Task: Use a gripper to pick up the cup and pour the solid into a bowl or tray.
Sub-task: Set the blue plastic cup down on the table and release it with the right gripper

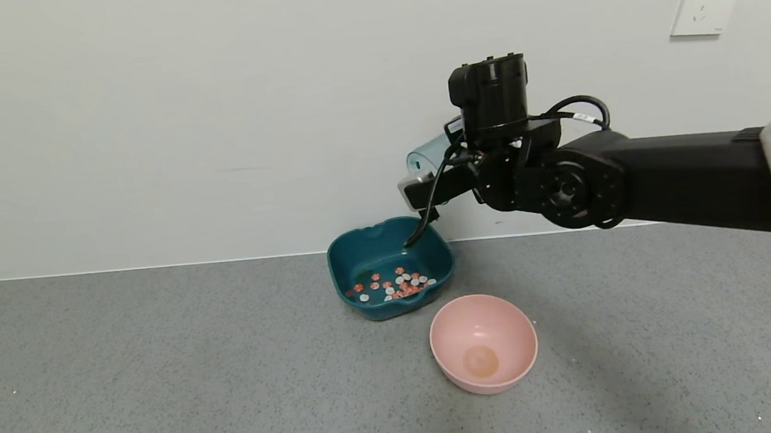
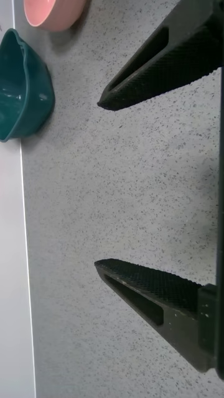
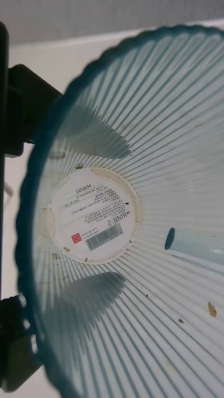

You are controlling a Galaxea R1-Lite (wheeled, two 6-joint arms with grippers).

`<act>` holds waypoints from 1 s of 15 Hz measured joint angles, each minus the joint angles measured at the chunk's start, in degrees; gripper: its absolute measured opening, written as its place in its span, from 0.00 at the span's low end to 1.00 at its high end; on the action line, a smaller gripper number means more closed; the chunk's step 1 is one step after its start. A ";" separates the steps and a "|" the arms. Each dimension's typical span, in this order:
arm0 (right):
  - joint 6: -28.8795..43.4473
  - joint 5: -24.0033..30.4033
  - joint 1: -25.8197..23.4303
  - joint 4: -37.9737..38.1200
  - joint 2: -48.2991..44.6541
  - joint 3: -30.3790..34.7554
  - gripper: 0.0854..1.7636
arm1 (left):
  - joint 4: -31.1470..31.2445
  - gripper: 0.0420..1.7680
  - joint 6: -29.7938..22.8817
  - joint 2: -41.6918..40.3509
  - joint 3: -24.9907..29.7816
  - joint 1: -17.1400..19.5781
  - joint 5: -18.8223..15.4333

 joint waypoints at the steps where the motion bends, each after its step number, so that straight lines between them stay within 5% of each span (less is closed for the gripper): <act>1: 5.40 0.00 -0.27 3.91 -1.44 0.07 0.72 | 0.00 0.97 0.00 0.00 0.00 -0.02 -0.02; 8: 39.58 5.90 -2.73 27.72 -12.21 0.77 0.72 | 0.02 0.97 0.00 0.00 0.00 -0.02 0.00; 15: 57.47 17.37 -9.97 28.83 -22.58 10.83 0.72 | 0.02 0.97 0.00 0.00 0.00 -0.02 -0.02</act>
